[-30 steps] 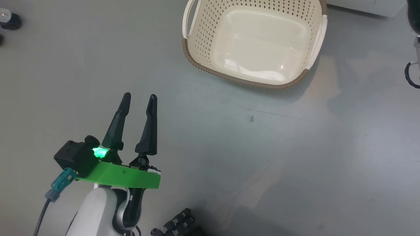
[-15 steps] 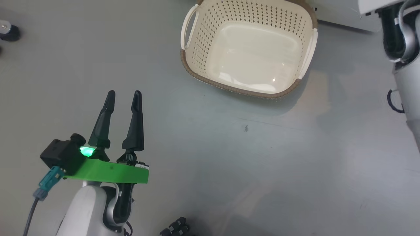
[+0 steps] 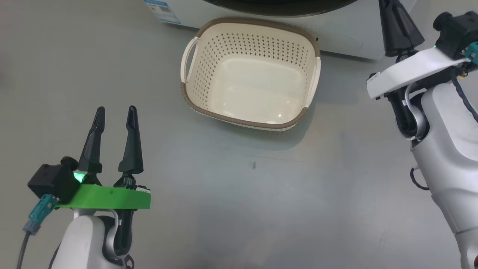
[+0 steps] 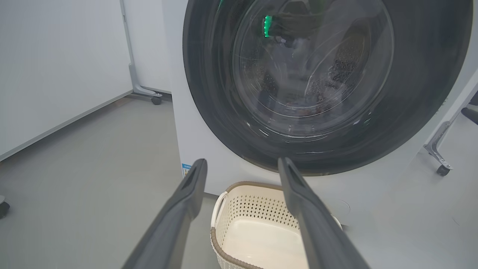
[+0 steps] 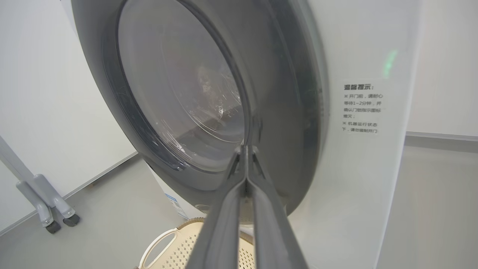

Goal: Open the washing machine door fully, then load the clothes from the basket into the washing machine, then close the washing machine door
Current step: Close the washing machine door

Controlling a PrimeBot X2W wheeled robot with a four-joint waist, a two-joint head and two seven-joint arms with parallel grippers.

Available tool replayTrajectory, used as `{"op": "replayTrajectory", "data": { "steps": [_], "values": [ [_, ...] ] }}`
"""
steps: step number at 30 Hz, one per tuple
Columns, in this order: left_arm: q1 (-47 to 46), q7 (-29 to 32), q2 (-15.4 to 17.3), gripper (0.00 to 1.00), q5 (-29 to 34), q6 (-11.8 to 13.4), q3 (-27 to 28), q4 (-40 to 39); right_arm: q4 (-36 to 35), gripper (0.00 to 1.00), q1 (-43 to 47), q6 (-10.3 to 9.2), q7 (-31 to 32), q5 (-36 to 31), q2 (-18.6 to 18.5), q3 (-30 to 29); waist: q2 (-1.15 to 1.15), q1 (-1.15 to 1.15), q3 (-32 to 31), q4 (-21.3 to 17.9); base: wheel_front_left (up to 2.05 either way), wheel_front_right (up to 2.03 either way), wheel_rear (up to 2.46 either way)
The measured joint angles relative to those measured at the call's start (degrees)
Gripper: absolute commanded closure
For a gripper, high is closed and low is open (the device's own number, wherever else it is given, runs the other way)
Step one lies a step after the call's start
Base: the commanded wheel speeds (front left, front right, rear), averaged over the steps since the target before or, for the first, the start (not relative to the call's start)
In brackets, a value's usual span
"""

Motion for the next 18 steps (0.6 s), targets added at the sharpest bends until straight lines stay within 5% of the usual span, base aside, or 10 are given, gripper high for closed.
{"op": "replayTrajectory", "data": {
  "steps": [2,3,4,5,18],
  "values": [
    [0.5,0.0,0.0,0.00,0.7,0.0,0.7,0.1,-0.4,1.00,1.7,0.00,0.0,0.6,0.5,-0.7,0.00,0.00,-1.0,-1.1,0.00,0.00,0.00],
    [0.8,0.0,0.0,0.00,1.0,0.0,1.0,0.2,-0.8,0.75,2.5,0.00,0.0,0.6,0.7,-1.1,0.00,0.00,-1.4,-1.7,0.00,0.00,0.00],
    [1.2,0.0,0.0,0.00,1.6,0.0,1.4,0.2,-1.3,0.26,3.2,0.00,0.0,0.6,0.9,-1.5,0.00,0.00,-1.9,-2.3,0.00,0.00,0.00],
    [1.4,0.0,0.0,0.00,2.2,0.0,1.8,0.3,-1.9,0.00,3.8,0.00,0.0,0.6,1.2,-2.0,0.00,0.00,-2.4,-2.9,0.00,0.00,0.00],
    [3.5,0.0,0.1,0.00,5.9,0.0,6.1,-0.1,-7.5,0.00,13.5,-0.03,0.0,-0.1,3.7,-7.7,0.00,0.00,-7.7,-11.5,0.00,0.00,0.00]
  ]
}}
